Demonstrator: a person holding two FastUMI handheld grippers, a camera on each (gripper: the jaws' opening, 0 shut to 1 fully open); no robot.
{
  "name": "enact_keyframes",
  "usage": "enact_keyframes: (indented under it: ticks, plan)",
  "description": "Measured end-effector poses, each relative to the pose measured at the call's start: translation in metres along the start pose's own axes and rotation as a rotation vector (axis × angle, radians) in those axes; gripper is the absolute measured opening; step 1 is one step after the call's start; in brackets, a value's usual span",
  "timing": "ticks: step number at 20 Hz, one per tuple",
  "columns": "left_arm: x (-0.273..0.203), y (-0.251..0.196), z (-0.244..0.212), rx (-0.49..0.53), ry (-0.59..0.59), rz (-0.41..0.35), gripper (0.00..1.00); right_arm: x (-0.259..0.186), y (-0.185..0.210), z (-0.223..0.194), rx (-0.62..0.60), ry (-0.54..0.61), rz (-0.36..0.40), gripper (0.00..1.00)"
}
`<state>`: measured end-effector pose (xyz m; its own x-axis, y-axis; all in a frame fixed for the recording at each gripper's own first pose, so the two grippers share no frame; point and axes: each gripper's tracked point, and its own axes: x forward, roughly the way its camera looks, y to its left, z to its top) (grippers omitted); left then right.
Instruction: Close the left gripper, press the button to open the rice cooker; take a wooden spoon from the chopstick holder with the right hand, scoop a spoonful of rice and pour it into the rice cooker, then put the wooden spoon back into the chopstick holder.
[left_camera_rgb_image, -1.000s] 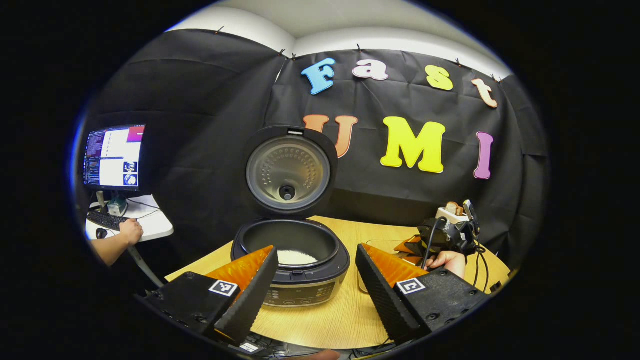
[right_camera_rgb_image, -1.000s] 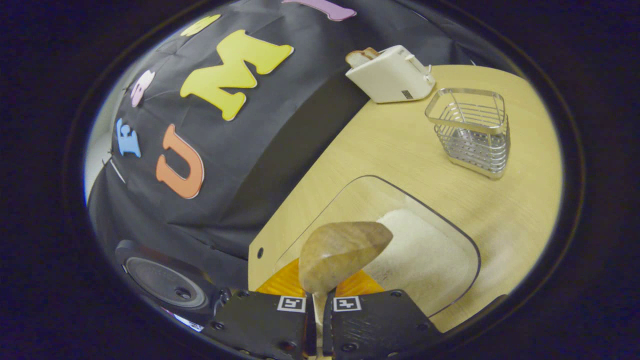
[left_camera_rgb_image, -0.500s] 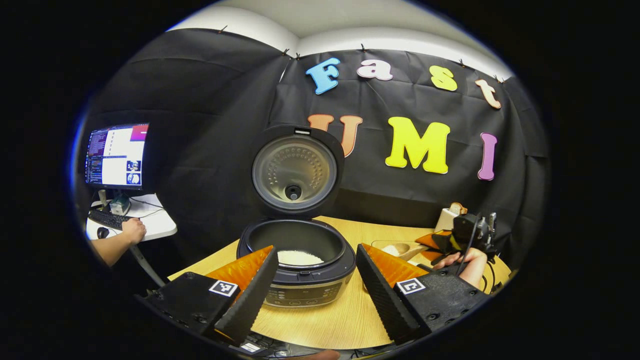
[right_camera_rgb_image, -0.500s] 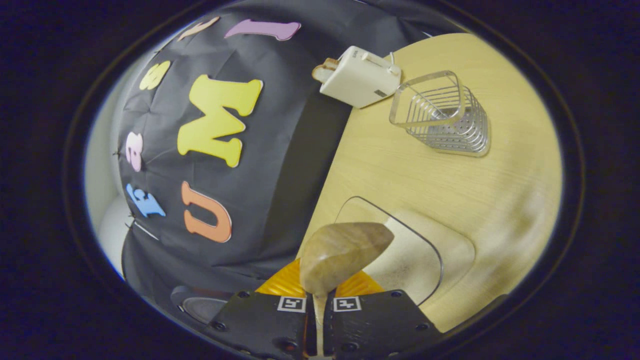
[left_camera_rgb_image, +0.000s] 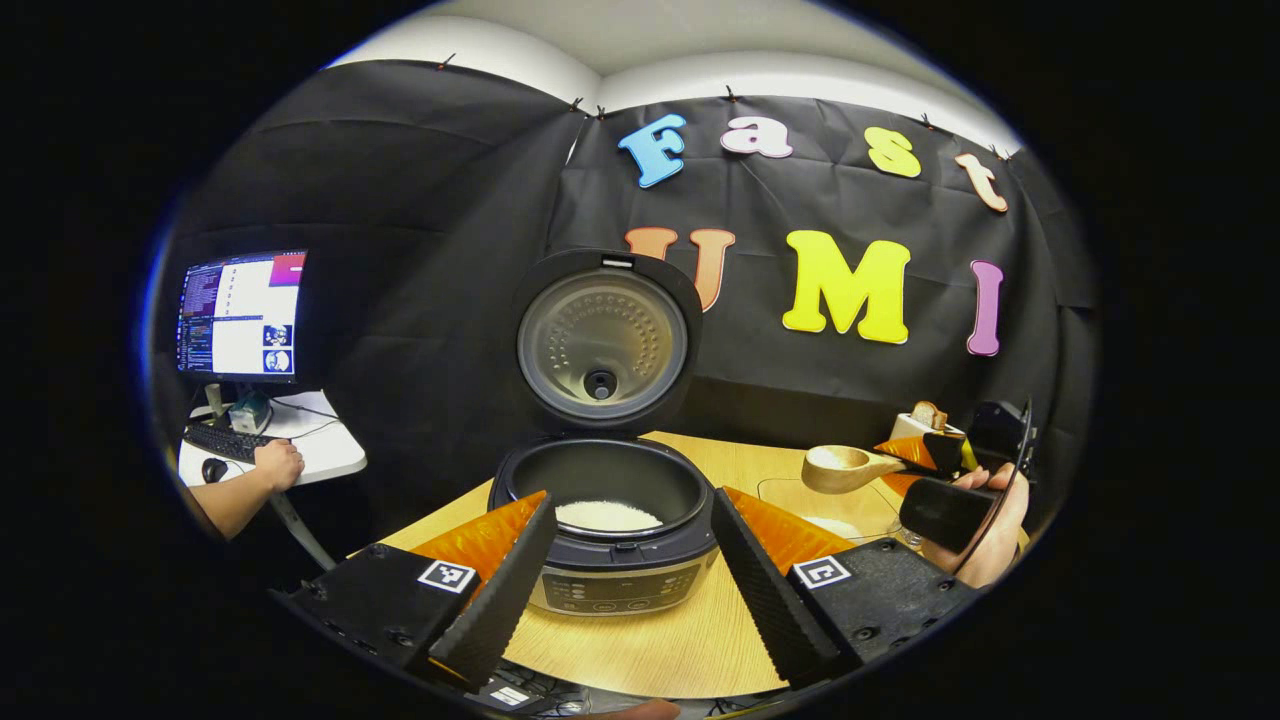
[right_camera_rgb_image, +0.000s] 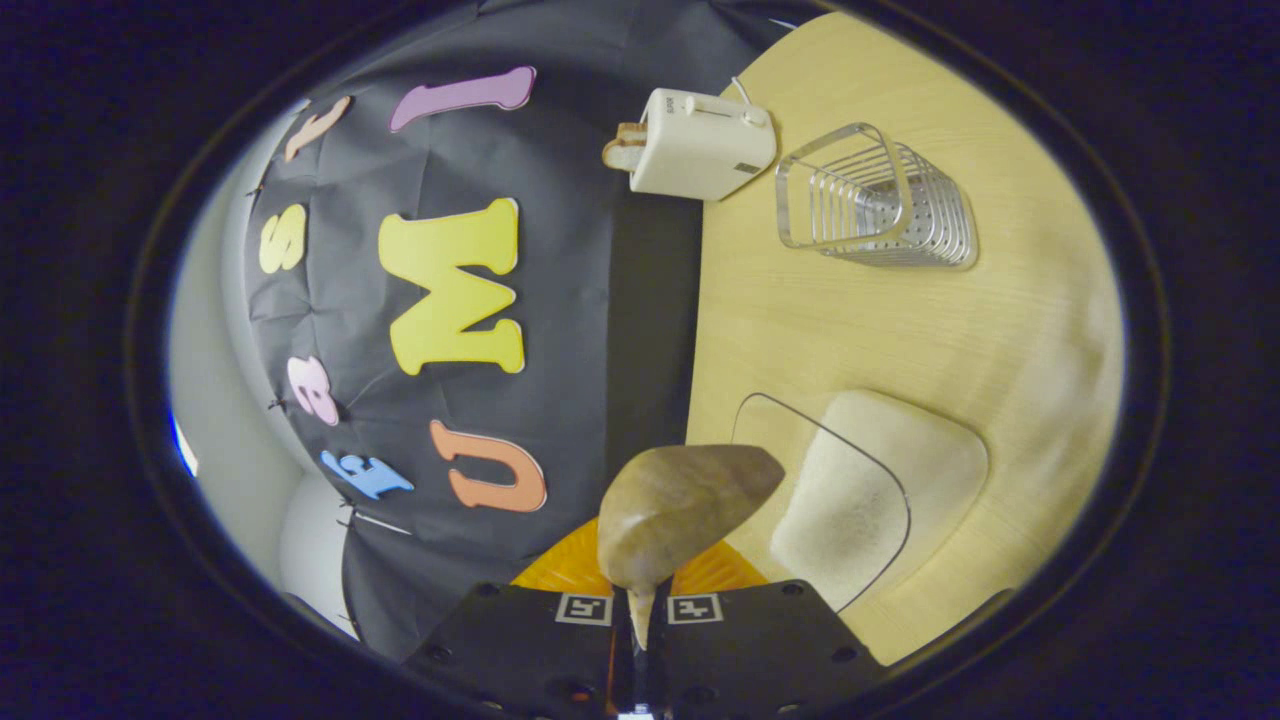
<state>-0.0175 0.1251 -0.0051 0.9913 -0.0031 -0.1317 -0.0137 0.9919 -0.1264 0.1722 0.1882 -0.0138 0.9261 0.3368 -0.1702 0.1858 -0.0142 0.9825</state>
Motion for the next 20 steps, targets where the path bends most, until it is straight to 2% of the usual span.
enact_keyframes:
  ticks: [3, 7, 8, 9, 14, 15, 16, 20]
  plan:
    - [-0.001, 0.0, 0.002, 0.013, -0.006, -0.002, 0.99, -0.004, 0.022, -0.018, 0.038, 0.044, 0.041, 0.05]
    - [-0.005, 0.01, 0.004, 0.022, -0.011, 0.017, 0.99, -0.008, 0.05, -0.05, -0.018, 0.075, 0.072, 0.05]
    - [-0.004, 0.012, 0.005, 0.022, -0.013, 0.02, 0.94, -0.009, 0.056, -0.061, -0.033, 0.084, 0.078, 0.05]
    - [-0.005, 0.016, 0.005, 0.021, -0.014, 0.025, 0.99, -0.009, 0.061, -0.071, -0.052, 0.091, 0.081, 0.05]
    - [-0.007, 0.045, 0.004, 0.009, -0.009, 0.075, 0.99, 0.004, 0.077, -0.133, -0.189, 0.146, 0.08, 0.05]
    - [-0.007, 0.052, 0.004, 0.003, -0.009, 0.087, 0.94, 0.008, 0.075, -0.145, -0.22, 0.158, 0.072, 0.05]
    - [-0.008, 0.059, 0.003, -0.001, -0.008, 0.102, 0.99, 0.013, 0.074, -0.159, -0.254, 0.169, 0.061, 0.05]
    - [-0.007, 0.076, 0.003, 0.007, -0.002, 0.147, 0.99, 0.032, 0.071, -0.2, -0.423, 0.188, 0.034, 0.05]
